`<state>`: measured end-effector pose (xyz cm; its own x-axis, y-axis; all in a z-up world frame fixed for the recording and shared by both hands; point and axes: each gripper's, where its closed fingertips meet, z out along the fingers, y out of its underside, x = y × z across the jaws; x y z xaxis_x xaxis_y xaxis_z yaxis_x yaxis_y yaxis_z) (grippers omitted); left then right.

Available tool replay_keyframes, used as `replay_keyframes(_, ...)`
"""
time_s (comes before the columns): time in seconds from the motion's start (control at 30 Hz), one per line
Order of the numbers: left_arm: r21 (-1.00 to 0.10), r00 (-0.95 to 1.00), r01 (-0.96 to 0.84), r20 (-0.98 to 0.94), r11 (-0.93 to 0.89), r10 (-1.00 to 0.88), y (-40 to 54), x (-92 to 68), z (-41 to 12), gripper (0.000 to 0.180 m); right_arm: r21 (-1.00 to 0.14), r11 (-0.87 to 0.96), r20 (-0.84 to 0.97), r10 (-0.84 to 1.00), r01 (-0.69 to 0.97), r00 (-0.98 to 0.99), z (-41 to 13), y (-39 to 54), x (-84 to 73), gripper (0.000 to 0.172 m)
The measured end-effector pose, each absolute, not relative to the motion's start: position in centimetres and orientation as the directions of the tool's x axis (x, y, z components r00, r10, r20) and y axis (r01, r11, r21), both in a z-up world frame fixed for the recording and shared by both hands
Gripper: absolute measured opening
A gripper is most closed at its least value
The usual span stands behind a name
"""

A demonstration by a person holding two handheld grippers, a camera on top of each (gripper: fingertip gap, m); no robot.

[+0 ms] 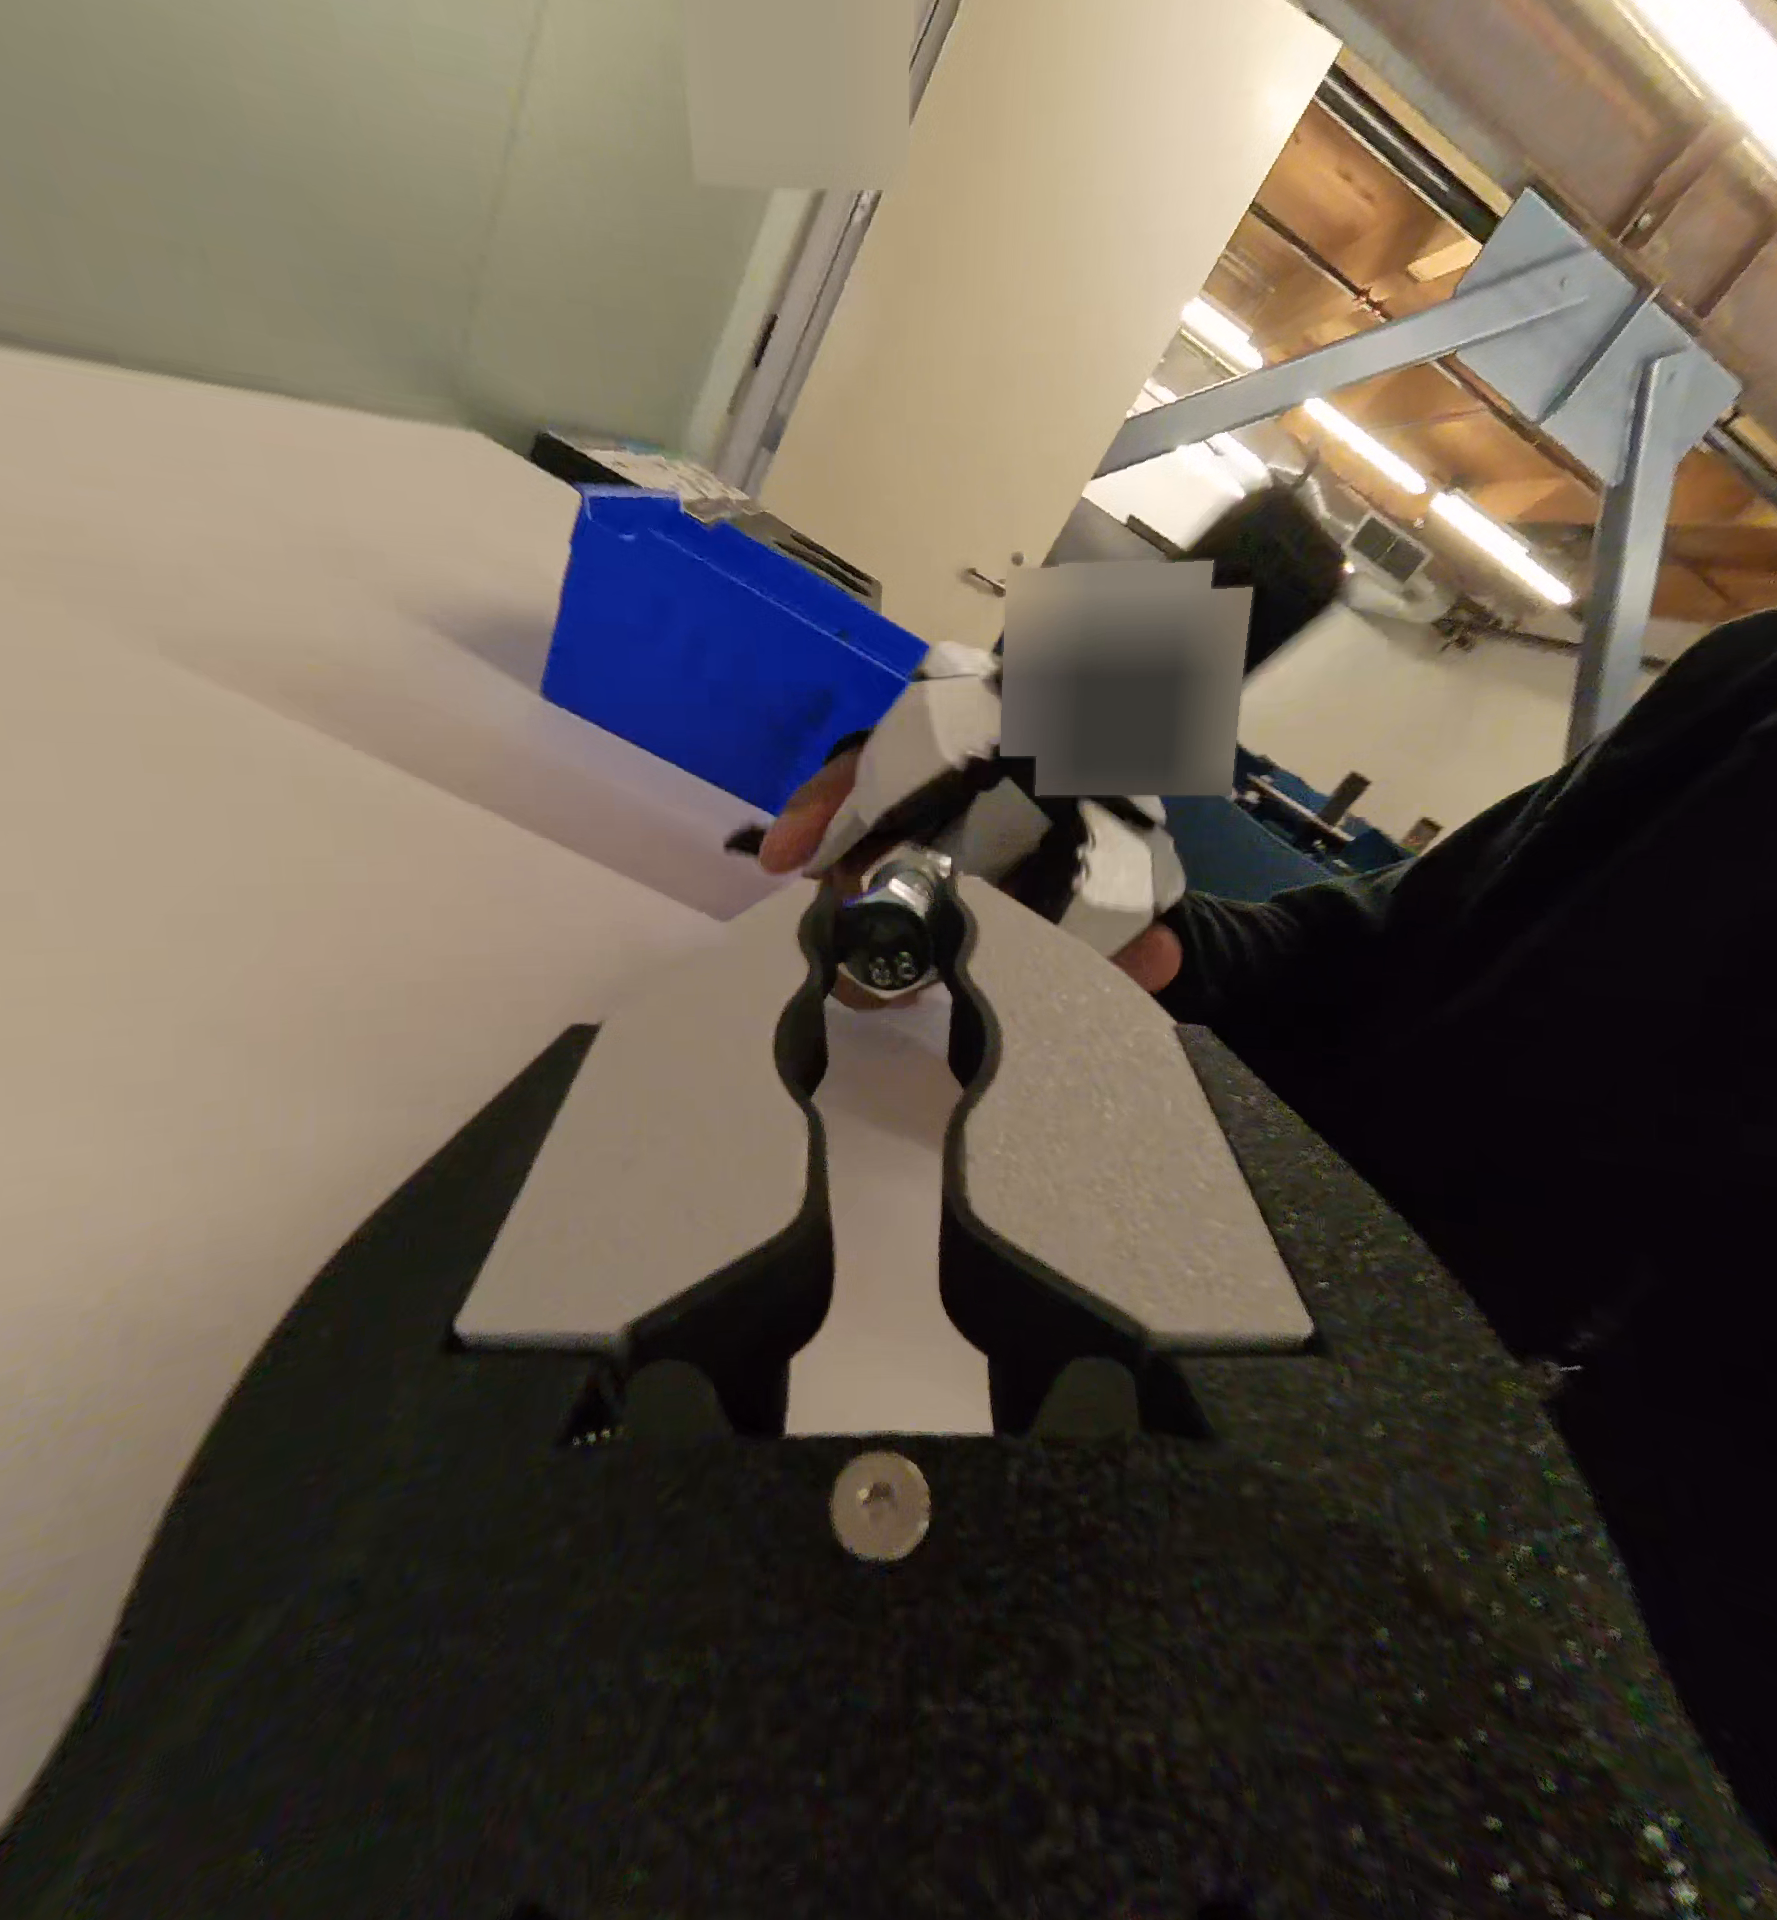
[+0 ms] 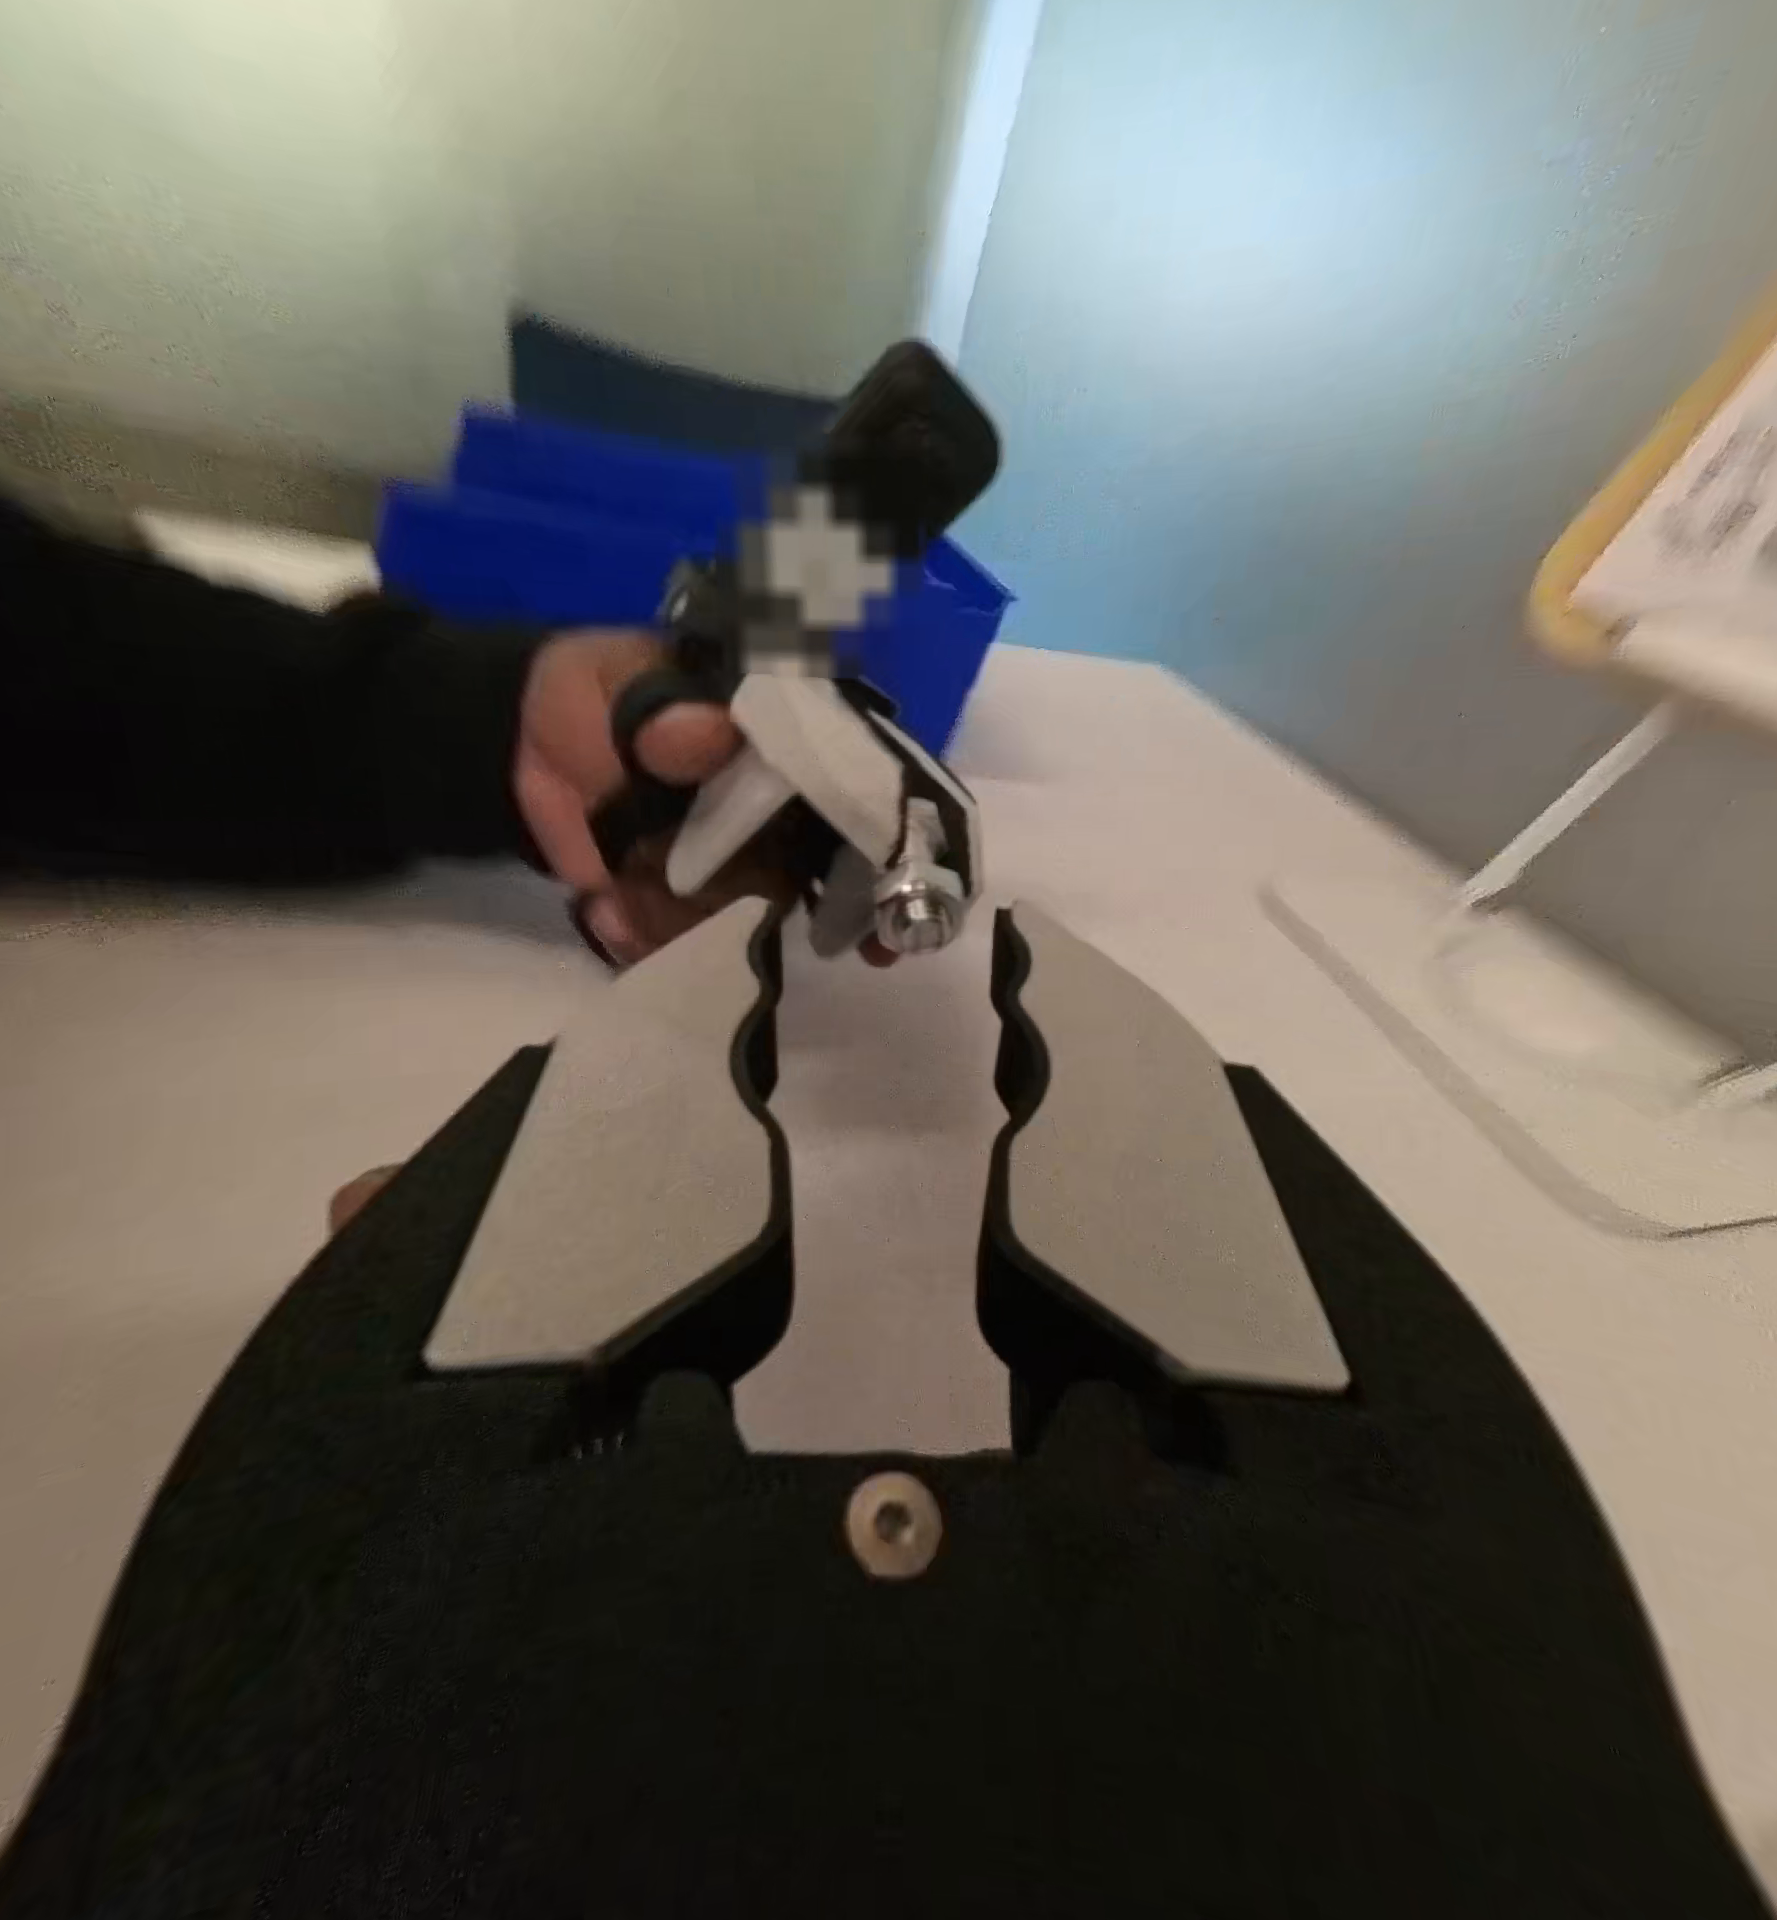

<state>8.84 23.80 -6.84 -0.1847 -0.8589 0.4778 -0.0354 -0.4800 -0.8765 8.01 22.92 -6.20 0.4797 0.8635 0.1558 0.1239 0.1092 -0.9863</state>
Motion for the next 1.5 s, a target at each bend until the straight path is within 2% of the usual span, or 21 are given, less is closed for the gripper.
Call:
replay_keyframes(0.1,-0.898,-0.185,-0.023,0.435,-0.439,-0.881,23.7,8.7,-6.7,0.018,-0.986,-0.15,-0.164,0.884,-0.067,0.438,-5.9,23.7,8.4,0.039)
replay_keyframes(0.27,-0.908,-0.187,-0.053,0.418,-0.415,-0.889,23.3,9.1,-7.2,0.018,-0.977,-0.215,-0.192,0.881,0.004,0.432,-7.7,23.6,7.8,0.027)
replay_keyframes(0.3,-0.908,-0.186,-0.061,0.419,-0.415,-0.889,23.2,9.1,-7.3,0.018,-0.983,-0.177,-0.143,0.894,0.042,0.425,-7.9,23.3,7.6,0.017)
replay_keyframes(0.4,-0.867,-0.218,-0.11,0.498,-0.486,-0.839,22.6,9.1,-7.6,0.018,-0.96,0.131,0.235,0.861,0.249,0.451,-8.2,22.9,7.8,0.017)
replay_keyframes(0.43,-0.829,-0.225,-0.139,0.559,-0.541,-0.798,22.5,9.2,-7.8,0.018,-0.889,0.285,0.429,0.791,0.358,0.435,-8.4,22.8,7.9,0.017)
replay_keyframes(0.5,-0.755,-0.237,-0.169,0.655,-0.633,-0.718,22.3,9.4,-8.0,0.018,-0.612,0.549,0.782,0.529,0.569,0.331,-8.5,22.7,8.2,0.017)
replay_keyframes(0.53,-0.748,-0.23,-0.166,0.663,-0.643,-0.712,22.4,9.5,-8.2,0.018,-0.52,0.582,0.847,0.447,0.625,0.289,-8.6,22.9,8.3,0.017)
replay_keyframes(0.57,-0.753,-0.223,-0.161,0.658,-0.638,-0.72,22.5,9.6,-8.2,0.018,-0.526,0.572,0.842,0.452,0.629,0.293,-8.6,22.9,8.3,0.018)
replay_keyframes(0.63,-0.79,-0.228,-0.104,0.61,-0.604,-0.759,22.9,9.4,-7.5,0.018,-0.714,0.481,0.692,0.597,0.508,0.406,-7.9,22.9,8.2,0.034)
replay_keyframes(0.73,-0.848,-0.199,-0.047,0.526,-0.528,-0.827,23.6,9.0,-6.8,0.018,-0.957,0.185,0.274,0.823,0.222,0.497,-6.9,23.2,8.2,0.044)
replay_keyframes(0.87,-0.888,-0.18,-0.023,0.455,-0.459,-0.872,23.7,8.8,-6.4,0.018,-0.992,-0.126,-0.125,0.881,-0.029,0.456,-6.3,23.7,8.2,0.041)
replay_keyframes(1.0,-0.899,-0.174,-0.044,0.436,-0.435,-0.883,23.4,9.0,-6.8,0.018,-0.975,-0.223,-0.211,0.876,-0.023,0.434,-7.4,23.8,7.8,0.02)
replay_keyframes(1.07,-0.891,-0.189,-0.062,0.452,-0.449,-0.872,23.2,9.0,-7.0,0.018,-0.993,-0.094,-0.053,0.888,0.068,0.457,-7.7,23.7,7.8,0.019)
replay_keyframes(1.13,-0.873,-0.199,-0.089,0.488,-0.48,-0.85,23.0,9.1,-7.3,0.018,-0.955,0.166,0.27,0.832,0.247,0.484,-7.9,23.6,8.0,0.019)
replay_keyframes(1.2,-0.83,-0.233,-0.121,0.557,-0.545,-0.797,22.5,9.2,-7.5,0.018,-0.725,0.491,0.682,0.608,0.483,0.406,-8.1,23.2,8.1,0.019)
replay_keyframes(1.23,-0.803,-0.244,-0.138,0.595,-0.579,-0.766,22.3,9.2,-7.6,0.018,-0.567,0.586,0.82,0.464,0.579,0.334,-8.2,23.1,8.1,0.019)
replay_keyframes(1.27,-0.79,-0.237,-0.142,0.612,-0.596,-0.755,22.5,9.3,-7.9,0.018,-0.477,0.609,0.876,0.388,0.633,0.287,-8.4,23.3,8.2,0.019)
replay_keyframes(1.3,-0.787,-0.228,-0.141,0.616,-0.601,-0.754,22.7,9.3,-8.0,0.018,-0.489,0.595,0.868,0.4,0.637,0.293,-8.4,23.4,8.2,0.019)
replay_keyframes(1.37,-0.802,-0.233,-0.097,0.594,-0.59,-0.77,23.0,9.2,-7.4,0.018,-0.67,0.51,0.736,0.554,0.54,0.389,-8.3,23.4,8.1,0.034)
replay_keyframes(1.43,-0.835,-0.21,-0.047,0.544,-0.548,-0.812,23.6,9.0,-6.9,0.018,-0.856,0.343,0.504,0.722,0.387,0.474,-8.0,23.6,7.9,0.041)
replay_keyframes(1.5,-0.869,-0.183,-0.027,0.49,-0.494,-0.853,23.9,8.8,-6.6,0.018,-0.966,0.15,0.24,0.822,0.211,0.517,-7.3,23.9,7.9,0.049)
